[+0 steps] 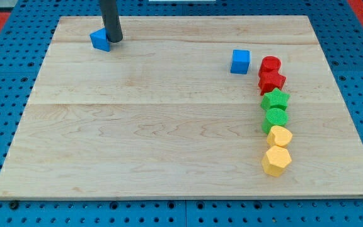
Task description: Place the blue triangle at the top left side of the board
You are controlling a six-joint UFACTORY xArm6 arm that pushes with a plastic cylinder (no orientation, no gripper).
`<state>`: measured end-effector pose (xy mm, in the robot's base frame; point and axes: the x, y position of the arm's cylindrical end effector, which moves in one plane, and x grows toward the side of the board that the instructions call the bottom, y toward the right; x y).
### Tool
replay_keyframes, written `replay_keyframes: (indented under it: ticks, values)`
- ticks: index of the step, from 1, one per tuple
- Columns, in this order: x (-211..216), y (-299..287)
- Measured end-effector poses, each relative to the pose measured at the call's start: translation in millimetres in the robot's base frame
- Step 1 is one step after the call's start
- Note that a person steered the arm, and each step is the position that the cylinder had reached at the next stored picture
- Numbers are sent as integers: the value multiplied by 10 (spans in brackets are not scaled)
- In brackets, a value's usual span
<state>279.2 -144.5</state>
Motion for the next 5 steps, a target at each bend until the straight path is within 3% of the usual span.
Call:
replay_keyframes:
  ticks: [1,2,3,5]
  values:
    - [258,-54]
    - [197,-369]
    - [-263,-425]
    - [-527,56]
